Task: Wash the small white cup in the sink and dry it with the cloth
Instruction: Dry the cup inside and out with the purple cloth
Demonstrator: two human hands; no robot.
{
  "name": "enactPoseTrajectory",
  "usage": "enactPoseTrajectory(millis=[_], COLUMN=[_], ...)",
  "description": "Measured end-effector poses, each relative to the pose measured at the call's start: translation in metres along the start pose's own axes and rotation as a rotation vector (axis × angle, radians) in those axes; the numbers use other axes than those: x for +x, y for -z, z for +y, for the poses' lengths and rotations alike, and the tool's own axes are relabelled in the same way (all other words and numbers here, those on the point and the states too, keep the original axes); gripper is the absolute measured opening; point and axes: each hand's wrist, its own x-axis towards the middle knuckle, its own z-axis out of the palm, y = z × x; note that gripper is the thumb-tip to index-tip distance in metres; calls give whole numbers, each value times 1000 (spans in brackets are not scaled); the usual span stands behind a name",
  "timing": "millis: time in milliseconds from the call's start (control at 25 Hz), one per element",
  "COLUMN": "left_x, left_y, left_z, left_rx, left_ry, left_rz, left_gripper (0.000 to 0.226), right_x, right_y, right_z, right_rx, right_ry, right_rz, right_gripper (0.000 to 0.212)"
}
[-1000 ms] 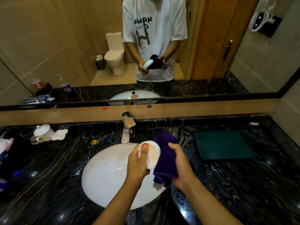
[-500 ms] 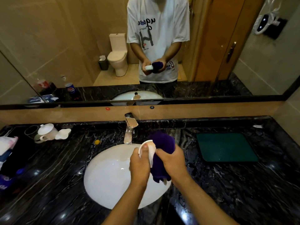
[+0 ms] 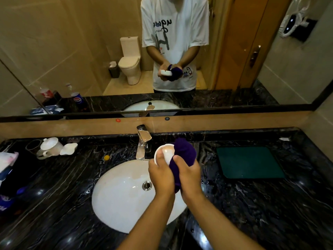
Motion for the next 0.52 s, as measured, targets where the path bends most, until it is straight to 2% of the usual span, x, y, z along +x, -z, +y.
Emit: enactPoseTrajectory(millis=[120, 200, 240, 320, 360, 520], left_x=[19, 32, 36, 35, 30, 5], left_y=[18, 31, 35, 36, 33, 4], left_z=[3, 7, 8, 5, 1, -1], left_rx=[366, 566, 654, 705, 636, 181], left_ry=[-161, -274, -343, -440, -413, -26], left_rz=[-263, -456, -490, -453, -397, -71], left_gripper=[34, 32, 31, 29, 31, 38], right_x=[13, 25, 28, 30, 28, 12], right_y=[23, 38, 41, 40, 38, 16], right_z=[-11, -21, -25, -28, -28, -10], right_rx=[-143, -331, -400, -445, -411, -194], right_ry=[-20, -37, -45, -49, -41, 55], right_rz=[-25, -155, -231, -302, -297, -107], right_gripper=[16, 18, 22, 27, 27, 21])
